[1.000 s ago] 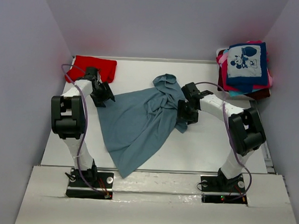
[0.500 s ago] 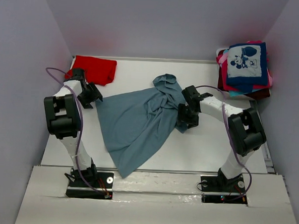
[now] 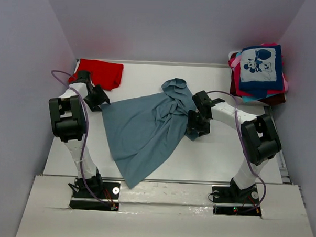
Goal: Fold and stack the t-shirts
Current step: Flatten out the tshirt
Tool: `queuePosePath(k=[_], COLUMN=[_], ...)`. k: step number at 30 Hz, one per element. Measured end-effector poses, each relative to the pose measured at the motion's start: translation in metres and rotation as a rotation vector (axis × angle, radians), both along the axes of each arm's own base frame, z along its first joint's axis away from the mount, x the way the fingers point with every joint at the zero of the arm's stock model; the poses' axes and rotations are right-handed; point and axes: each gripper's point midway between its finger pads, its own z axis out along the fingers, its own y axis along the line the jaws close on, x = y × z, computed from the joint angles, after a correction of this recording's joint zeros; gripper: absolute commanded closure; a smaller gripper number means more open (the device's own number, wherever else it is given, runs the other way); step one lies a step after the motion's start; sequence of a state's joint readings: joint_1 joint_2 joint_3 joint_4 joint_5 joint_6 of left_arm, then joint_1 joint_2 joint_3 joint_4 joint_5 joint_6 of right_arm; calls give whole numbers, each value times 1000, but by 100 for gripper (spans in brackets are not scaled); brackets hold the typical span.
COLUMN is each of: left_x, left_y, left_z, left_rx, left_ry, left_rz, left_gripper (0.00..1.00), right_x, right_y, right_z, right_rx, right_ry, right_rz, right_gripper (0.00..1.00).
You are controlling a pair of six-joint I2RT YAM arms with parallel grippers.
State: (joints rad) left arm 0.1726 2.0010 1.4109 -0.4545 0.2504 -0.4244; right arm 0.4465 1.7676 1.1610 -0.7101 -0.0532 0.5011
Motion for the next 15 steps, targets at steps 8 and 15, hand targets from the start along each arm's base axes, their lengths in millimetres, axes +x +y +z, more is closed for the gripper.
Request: queuePosePath(k=[8, 15], left_x=[5, 7], left_y=[4, 0], left_z=[-7, -7], left_rx=[-21, -39], left_ry=[-4, -12], left_rz=[16, 8], left_gripper=[81, 94], right_x=[-1, -2], right_y=[1, 2], right_z=[0, 0], right_rx=[9, 14], right_ry=[5, 8], right_rz=[5, 9], right_gripper=[52, 66])
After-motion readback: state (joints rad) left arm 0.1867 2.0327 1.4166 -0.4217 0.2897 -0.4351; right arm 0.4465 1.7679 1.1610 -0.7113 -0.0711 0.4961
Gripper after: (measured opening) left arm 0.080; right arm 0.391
